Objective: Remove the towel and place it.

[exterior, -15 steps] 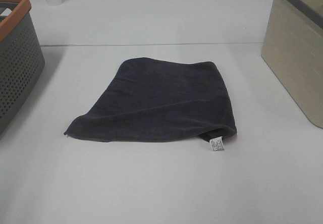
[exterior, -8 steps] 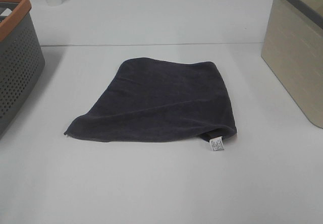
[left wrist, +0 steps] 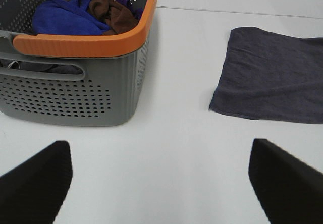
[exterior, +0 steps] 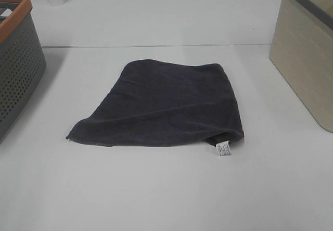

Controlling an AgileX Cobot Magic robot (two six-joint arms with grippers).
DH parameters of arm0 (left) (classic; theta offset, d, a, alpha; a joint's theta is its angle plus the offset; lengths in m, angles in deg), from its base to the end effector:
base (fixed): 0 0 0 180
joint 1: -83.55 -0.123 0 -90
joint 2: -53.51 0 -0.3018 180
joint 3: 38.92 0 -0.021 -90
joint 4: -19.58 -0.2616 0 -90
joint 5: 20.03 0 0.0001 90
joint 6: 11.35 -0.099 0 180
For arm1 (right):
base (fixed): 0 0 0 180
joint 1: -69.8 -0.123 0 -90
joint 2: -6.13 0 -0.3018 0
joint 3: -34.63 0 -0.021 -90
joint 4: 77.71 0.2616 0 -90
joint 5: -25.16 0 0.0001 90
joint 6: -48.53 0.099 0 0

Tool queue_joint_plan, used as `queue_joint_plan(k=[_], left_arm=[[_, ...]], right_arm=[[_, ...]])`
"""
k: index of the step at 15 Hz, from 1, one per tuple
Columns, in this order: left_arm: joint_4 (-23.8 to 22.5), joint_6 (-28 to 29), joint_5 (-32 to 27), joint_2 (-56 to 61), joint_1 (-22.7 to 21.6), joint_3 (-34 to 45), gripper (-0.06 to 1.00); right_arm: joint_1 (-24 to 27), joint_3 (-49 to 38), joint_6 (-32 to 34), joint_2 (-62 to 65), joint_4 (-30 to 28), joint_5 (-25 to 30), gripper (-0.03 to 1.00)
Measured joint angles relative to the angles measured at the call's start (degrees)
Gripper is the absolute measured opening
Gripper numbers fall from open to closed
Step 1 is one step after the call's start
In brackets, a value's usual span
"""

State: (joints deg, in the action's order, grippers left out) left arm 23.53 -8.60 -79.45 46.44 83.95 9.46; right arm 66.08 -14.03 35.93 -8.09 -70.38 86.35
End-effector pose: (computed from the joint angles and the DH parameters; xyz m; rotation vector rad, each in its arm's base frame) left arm -0.0063 -0.0058 0.2842 -0.0383 2.0046 -0.1171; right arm 0.0116 0.0119 0.2802 -0.3041 2.1370 0.0673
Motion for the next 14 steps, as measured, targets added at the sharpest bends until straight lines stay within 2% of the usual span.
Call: queue_joint_plan(k=[5, 14], left_arm=[[-0.1, -0.6, 0.0, 0.0, 0.0, 0.0, 0.88], [-0.7, -1.8, 0.0, 0.0, 0.0, 0.0, 0.88]], right_arm=[[0.0, 0.0, -0.4, 7.0, -0.1, -0.1, 0.76], [0.0, 0.0, -0.4, 7.1, -0.1, -0.1, 0.76]])
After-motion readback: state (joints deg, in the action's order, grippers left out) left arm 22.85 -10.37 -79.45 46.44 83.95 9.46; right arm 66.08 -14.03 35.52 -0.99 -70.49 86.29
